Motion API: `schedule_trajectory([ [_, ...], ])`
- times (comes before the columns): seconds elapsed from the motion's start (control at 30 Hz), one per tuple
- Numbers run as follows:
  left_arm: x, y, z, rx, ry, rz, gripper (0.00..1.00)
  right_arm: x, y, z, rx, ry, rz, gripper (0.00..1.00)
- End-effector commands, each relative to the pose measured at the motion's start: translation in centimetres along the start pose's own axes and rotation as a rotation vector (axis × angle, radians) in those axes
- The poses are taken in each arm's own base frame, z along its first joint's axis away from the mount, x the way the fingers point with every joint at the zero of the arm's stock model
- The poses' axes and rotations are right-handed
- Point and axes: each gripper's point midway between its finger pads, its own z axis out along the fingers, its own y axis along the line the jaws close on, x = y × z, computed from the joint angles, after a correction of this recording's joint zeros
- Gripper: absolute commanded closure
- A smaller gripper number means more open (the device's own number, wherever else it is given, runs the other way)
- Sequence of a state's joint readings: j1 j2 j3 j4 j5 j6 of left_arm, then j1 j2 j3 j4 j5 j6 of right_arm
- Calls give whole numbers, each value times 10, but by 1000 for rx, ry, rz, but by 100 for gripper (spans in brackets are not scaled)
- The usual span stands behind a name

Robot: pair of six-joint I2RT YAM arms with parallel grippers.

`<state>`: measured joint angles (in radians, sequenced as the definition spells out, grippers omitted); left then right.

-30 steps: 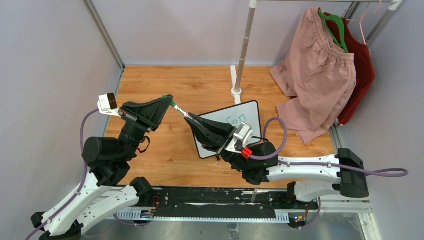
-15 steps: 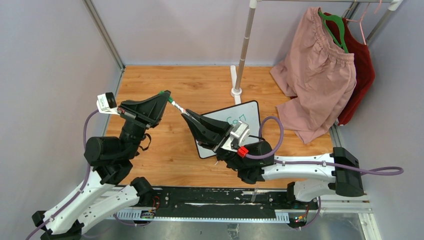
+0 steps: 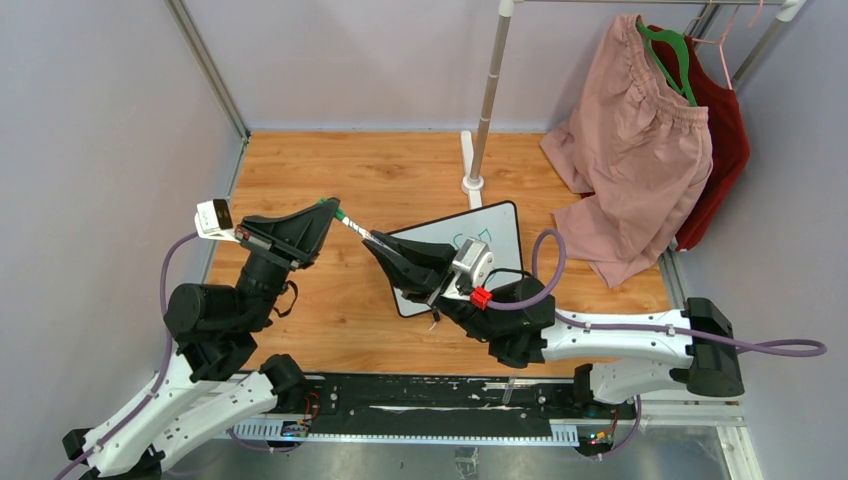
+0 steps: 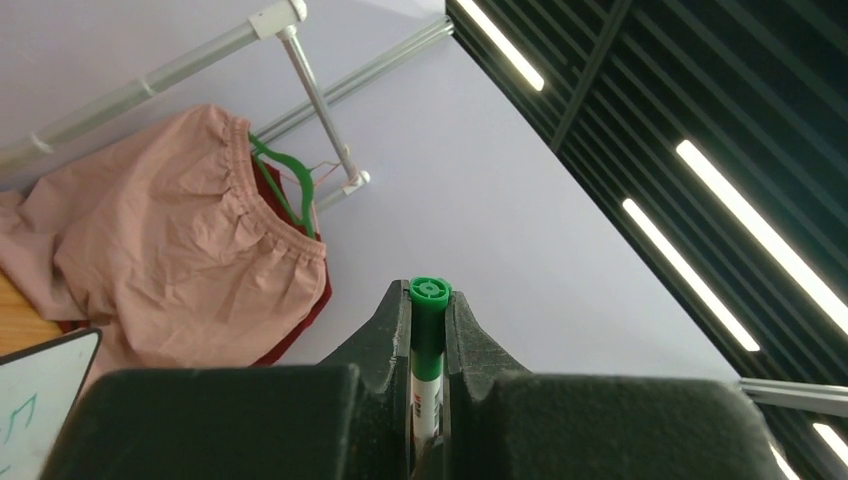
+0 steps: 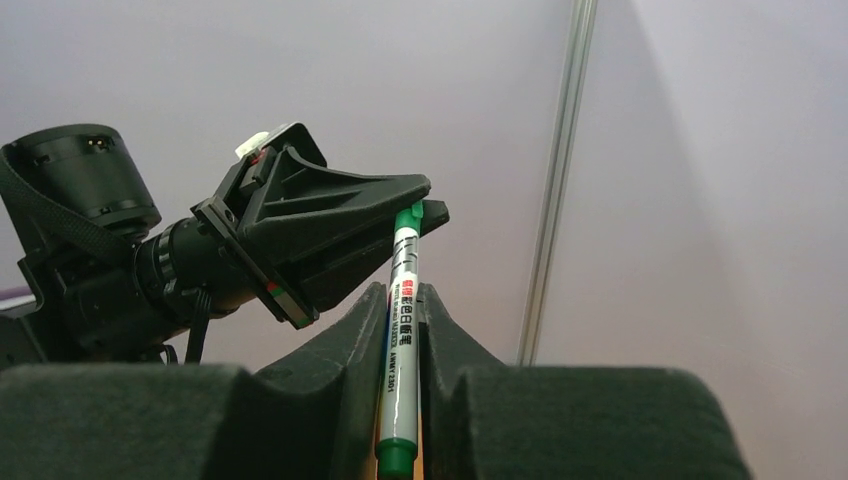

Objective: Write a sentence on the whiteboard
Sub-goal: Close the whiteboard marker at the center of the board.

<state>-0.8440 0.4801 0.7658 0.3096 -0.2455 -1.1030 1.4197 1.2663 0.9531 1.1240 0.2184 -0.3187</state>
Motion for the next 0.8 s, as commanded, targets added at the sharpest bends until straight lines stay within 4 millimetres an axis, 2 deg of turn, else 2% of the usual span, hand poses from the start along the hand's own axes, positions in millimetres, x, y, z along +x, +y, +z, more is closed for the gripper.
schedule_trajectory([
  [0.0, 9, 25, -9, -101, 42, 55, 100, -4, 1, -7, -34, 34, 41, 77],
  [0.33, -12, 34, -18, -150, -61, 49, 100, 0, 9, -29, -99, 114, 118, 52],
  [0.43, -16, 31, -19, -154, -62, 85, 100, -2, 9, -39, -121, 183, 143, 46],
  [0.5, -16, 29, -19, -157, -47, 127, 100, -12, 3, -45, -118, 236, 163, 42],
  [0.63, -8, 25, -18, -143, 29, 239, 100, -32, -14, -52, -108, 385, 197, 41],
  [0.7, 0, 23, -18, -128, 83, 300, 100, -31, -18, -61, -127, 501, 253, 40],
  [0.77, 8, 19, -19, -96, 139, 354, 100, -31, -13, -66, -187, 588, 325, 40],
])
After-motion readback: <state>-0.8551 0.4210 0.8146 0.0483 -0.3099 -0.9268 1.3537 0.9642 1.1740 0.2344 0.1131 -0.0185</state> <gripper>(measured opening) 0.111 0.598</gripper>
